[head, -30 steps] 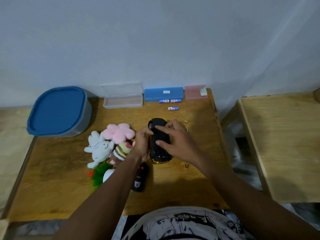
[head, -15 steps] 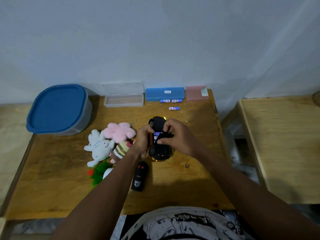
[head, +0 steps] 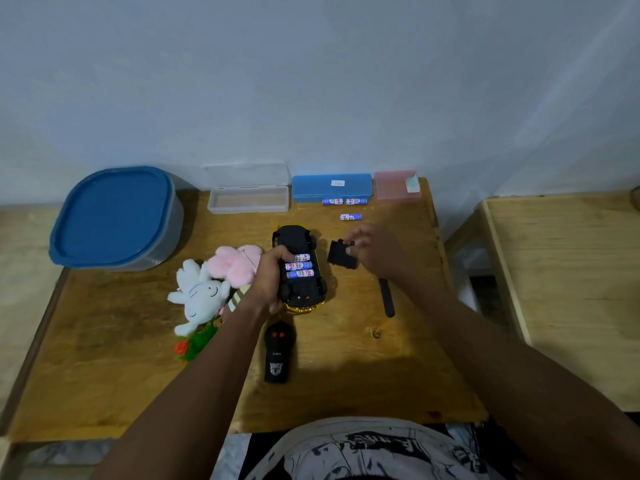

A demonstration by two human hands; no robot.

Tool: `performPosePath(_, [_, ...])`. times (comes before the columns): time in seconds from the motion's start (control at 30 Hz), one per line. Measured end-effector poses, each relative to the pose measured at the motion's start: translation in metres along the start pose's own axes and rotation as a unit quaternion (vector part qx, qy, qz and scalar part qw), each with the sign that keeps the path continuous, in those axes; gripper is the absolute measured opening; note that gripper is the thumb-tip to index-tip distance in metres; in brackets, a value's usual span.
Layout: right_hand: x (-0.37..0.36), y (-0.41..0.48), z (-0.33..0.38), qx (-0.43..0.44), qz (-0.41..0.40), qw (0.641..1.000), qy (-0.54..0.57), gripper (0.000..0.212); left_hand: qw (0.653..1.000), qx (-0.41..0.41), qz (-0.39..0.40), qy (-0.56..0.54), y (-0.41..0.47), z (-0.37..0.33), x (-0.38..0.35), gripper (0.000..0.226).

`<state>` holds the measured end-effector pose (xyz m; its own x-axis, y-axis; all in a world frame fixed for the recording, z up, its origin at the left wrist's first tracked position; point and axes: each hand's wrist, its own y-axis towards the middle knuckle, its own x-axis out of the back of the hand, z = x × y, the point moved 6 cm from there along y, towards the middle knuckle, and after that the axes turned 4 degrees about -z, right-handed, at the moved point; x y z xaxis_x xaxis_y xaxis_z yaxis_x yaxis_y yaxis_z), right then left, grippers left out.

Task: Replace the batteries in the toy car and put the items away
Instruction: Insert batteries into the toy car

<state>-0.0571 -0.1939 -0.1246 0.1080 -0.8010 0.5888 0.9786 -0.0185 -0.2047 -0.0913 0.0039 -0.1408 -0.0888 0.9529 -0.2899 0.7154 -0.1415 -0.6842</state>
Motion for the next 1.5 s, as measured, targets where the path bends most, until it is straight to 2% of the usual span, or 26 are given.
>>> performPosePath(0.1, [-0.022,0.003,-0.004,0.005,0.061,0.998,-0.027,0.016,1.0,0.007,-0.001,-0.001,0.001,0.003,0.001,0.031])
performPosePath(0.17, [-0.032,0.003,-0.009,0.009,0.068,0.997,-0.032,0.017,1.0,0.014,-0.002,0.002,0.001,0.006,0.0,0.033])
performPosePath(0.27, [-0.038,0.001,-0.015,0.015,0.041,0.998,-0.048,0.016,1.0,0.029,-0.005,0.005,0.0,0.013,-0.001,0.036])
performPosePath(0.43, [-0.029,-0.011,-0.016,0.02,-0.045,0.989,-0.138,0.017,1.0,0.02,-0.001,-0.002,0.001,0.019,-0.005,0.038])
performPosePath(0.57, [-0.01,-0.027,0.002,0.004,-0.141,0.99,-0.011,0.008,1.0,0.012,-0.001,-0.029,0.001,0.02,-0.009,0.041])
performPosePath(0.7, [-0.007,-0.051,0.026,0.019,-0.131,0.989,0.062,0.014,0.999,-0.004,-0.008,-0.046,0.003,0.021,-0.014,0.043])
performPosePath(0.83, [-0.009,-0.063,0.03,0.001,-0.123,0.99,0.075,0.018,0.999,-0.025,0.007,-0.033,0.002,0.02,-0.024,0.041])
performPosePath(1.03, [-0.004,-0.069,0.034,-0.005,-0.159,0.985,0.064,0.024,0.998,-0.059,0.015,-0.013,-0.007,0.018,-0.037,0.046])
performPosePath(1.1, [-0.004,-0.07,0.034,-0.015,-0.163,0.983,0.08,0.028,0.996,-0.088,0.0,-0.008,-0.012,0.013,-0.04,0.047])
performPosePath(1.2, [-0.004,-0.069,0.034,-0.027,-0.157,0.982,0.104,0.033,0.989,-0.146,-0.019,-0.001,-0.016,0.005,-0.042,0.062])
performPosePath(1.3, [-0.004,-0.069,0.034,-0.036,-0.139,0.98,0.138,0.038,0.984,-0.178,-0.02,0.012,-0.021,0.0,-0.043,0.056])
performPosePath(1.37, [-0.004,-0.069,0.034,-0.041,-0.129,0.979,0.153,0.039,0.982,-0.188,-0.014,0.022,-0.021,-0.002,-0.044,0.053])
performPosePath(1.5, [-0.001,-0.067,0.032,-0.051,-0.124,0.974,0.183,0.042,0.985,-0.174,-0.013,0.016,-0.022,-0.003,-0.046,0.062])
